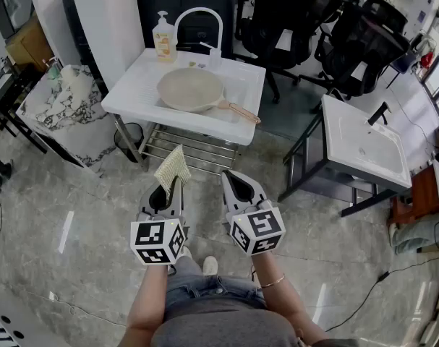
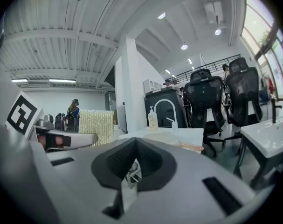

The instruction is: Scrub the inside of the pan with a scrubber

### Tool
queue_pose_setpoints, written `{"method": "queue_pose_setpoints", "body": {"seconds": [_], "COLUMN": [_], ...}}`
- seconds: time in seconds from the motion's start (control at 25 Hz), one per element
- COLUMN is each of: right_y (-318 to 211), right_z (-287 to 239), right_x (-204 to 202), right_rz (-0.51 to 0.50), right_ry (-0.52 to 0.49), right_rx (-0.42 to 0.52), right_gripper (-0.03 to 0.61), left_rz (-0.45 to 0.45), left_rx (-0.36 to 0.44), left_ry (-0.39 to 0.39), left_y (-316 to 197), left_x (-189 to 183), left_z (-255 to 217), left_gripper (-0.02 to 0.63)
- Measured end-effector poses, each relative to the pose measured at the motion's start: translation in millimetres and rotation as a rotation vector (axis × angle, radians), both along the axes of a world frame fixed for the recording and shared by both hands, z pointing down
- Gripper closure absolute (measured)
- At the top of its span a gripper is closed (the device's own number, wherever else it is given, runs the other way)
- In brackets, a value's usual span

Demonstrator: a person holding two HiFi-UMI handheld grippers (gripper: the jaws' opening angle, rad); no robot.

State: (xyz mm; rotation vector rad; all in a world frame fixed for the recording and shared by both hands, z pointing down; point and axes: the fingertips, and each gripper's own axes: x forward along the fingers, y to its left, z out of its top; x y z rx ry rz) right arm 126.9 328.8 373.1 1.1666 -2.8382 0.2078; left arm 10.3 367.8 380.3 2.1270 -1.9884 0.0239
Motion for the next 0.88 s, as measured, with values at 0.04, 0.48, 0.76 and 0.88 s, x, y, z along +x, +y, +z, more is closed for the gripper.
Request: {"method": "queue_pose_setpoints", "body": {"seconds": [0.04, 0.48, 0.76, 0.88], "right_y": [0.2, 0.5, -13.9, -22.8], "right_z": [1.2, 10.9, 8.2, 4.2], "right_x": [0.6, -0.8, 15.0, 22.0], "right_rz": [0.003, -0.042, 0.011, 0.041], "right_ry": [0.002, -0.005, -0.026, -0.041], "right_rx": [-0.002, -0.032, -0.036, -0.033], "right_gripper": [0.569, 0.568, 0.568, 0.568], "left_rz": [0.002, 0.023, 0.021, 0.014], "left_rx": [-0.003, -0.023, -0.028, -0.026], "left_ry": [-0.002, -0.013, -0.022, -0.025], "left_y": [0.6, -7.1, -18.5, -23.4], "left_x": [0.9, 9.8, 11.8, 9.4], "left_z": [0.7, 6.1, 7.2, 5.2], "left_gripper": [0.548, 0.548, 0.548, 0.548]}}
